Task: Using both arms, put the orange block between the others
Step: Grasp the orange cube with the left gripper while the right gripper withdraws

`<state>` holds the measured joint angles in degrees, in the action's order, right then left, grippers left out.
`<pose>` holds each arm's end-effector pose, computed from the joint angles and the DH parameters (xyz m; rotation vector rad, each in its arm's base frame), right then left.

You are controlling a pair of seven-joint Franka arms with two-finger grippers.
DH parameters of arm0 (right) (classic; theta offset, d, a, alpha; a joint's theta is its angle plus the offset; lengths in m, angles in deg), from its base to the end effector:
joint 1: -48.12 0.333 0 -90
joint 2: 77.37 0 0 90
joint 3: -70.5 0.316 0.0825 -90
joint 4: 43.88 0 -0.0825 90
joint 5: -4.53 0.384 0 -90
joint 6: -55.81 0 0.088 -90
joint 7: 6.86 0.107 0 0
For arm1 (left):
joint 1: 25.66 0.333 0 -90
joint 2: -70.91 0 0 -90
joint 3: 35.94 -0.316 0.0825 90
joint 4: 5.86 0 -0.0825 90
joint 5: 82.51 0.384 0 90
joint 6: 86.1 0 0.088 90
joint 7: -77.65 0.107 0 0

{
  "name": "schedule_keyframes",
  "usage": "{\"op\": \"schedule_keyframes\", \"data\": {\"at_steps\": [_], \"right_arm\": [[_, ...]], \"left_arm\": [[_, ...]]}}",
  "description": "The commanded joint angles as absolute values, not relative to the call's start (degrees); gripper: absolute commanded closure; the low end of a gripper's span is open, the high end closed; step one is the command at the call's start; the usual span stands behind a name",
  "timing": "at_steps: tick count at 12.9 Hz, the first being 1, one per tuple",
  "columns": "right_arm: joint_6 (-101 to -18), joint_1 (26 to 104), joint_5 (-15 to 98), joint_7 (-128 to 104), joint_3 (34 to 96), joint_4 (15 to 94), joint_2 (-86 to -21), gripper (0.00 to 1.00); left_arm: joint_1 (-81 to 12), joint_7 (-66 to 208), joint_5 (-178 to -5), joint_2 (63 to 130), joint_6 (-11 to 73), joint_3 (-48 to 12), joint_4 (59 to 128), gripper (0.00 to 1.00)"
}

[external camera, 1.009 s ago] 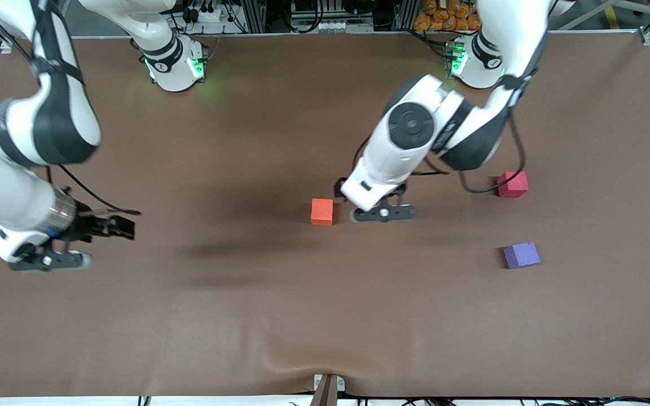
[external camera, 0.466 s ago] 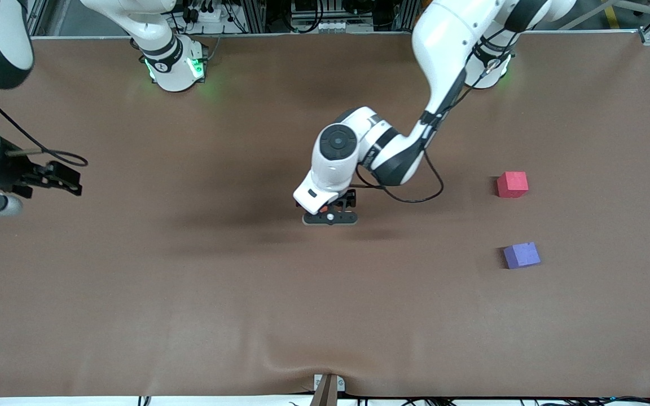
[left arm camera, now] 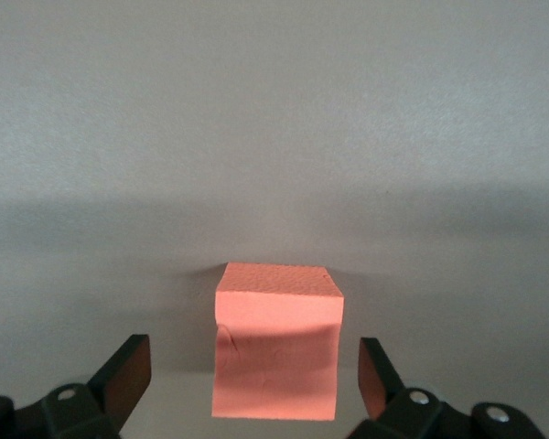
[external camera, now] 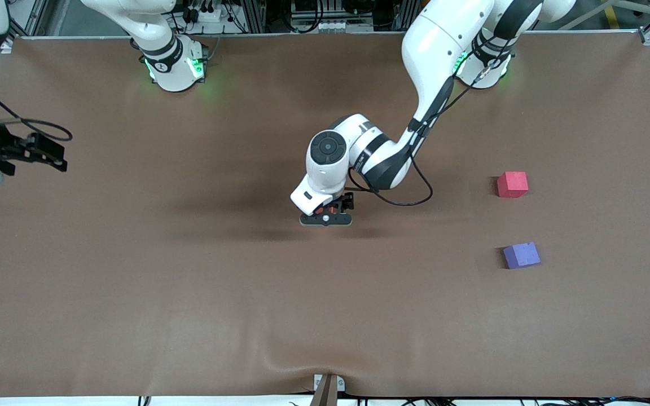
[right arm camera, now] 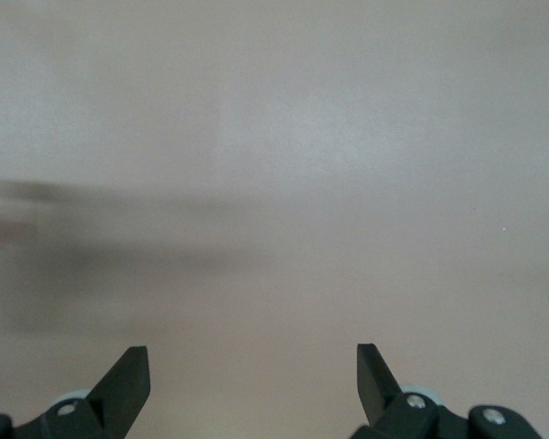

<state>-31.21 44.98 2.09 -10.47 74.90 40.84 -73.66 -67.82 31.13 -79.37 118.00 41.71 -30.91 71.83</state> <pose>0.5697 0.0062 0.6270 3.1016 0.1291 -0.0391 0.5173 -0.5345 0.2358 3.0872 -0.0222 0.0375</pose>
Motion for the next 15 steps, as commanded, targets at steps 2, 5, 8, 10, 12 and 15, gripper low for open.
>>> {"op": "schedule_keyframes", "data": {"at_steps": [2, 5, 8, 10, 12, 15], "right_arm": [[-28.2, 50.5, 2.2, -11.3, 68.2, 42.9, -78.6, 0.0], [-26.6, 50.8, 3.4, -11.3, 67.7, 42.9, -80.1, 0.0], [-25.4, 49.9, 5.2, -14.5, 67.6, 42.7, -80.2, 0.0], [-25.3, 47.4, 7.8, -16.1, 67.6, 42.7, -80.2, 0.0], [-25.2, 46.9, 7.9, -15.6, 67.5, 42.7, -80.2, 0.0], [-24.5, 46.3, 7.9, -10.7, 67.3, 42.5, -80.2, 0.0]], "left_arm": [[-68.6, 29.6, -78.2, 120.0, 42.0, -31.2, 69.9, 0.0], [-69.0, 29.9, -78.2, 120.6, 42.3, -31.3, 69.9, 0.12], [-69.0, 29.8, -78.2, 121.4, 42.4, -31.3, 69.9, 0.33], [-69.0, 29.7, -78.3, 121.5, 42.4, -31.2, 69.9, 0.87], [-68.8, 29.1, -78.5, 120.8, 42.3, -31.2, 70.1, 1.0], [-64.0, 29.0, -78.9, 112.8, 37.3, -31.1, 73.0, 1.0]]}}
